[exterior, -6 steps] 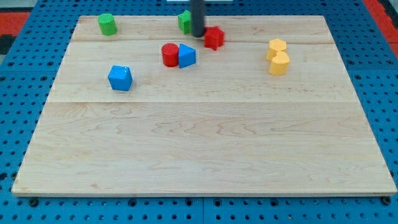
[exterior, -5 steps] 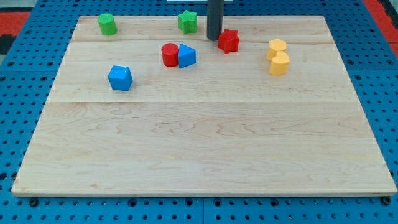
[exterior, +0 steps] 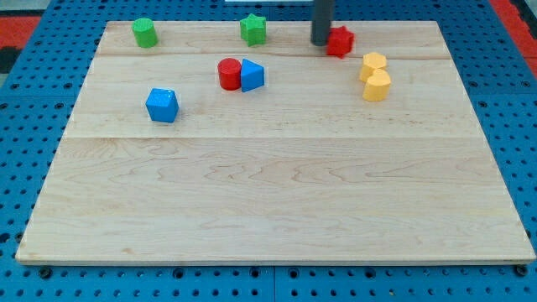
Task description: Place the red star to the top of yellow hexagon
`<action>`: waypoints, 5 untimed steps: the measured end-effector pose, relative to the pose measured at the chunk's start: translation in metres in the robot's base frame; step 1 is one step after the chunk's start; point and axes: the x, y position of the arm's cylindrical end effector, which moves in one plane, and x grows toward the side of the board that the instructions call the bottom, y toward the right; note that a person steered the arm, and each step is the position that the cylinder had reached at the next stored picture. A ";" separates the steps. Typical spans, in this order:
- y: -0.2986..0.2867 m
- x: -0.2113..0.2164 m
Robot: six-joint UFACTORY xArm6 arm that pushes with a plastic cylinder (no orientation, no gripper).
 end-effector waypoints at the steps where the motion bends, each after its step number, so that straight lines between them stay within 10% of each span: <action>1: 0.008 0.009; 5: 0.065 0.006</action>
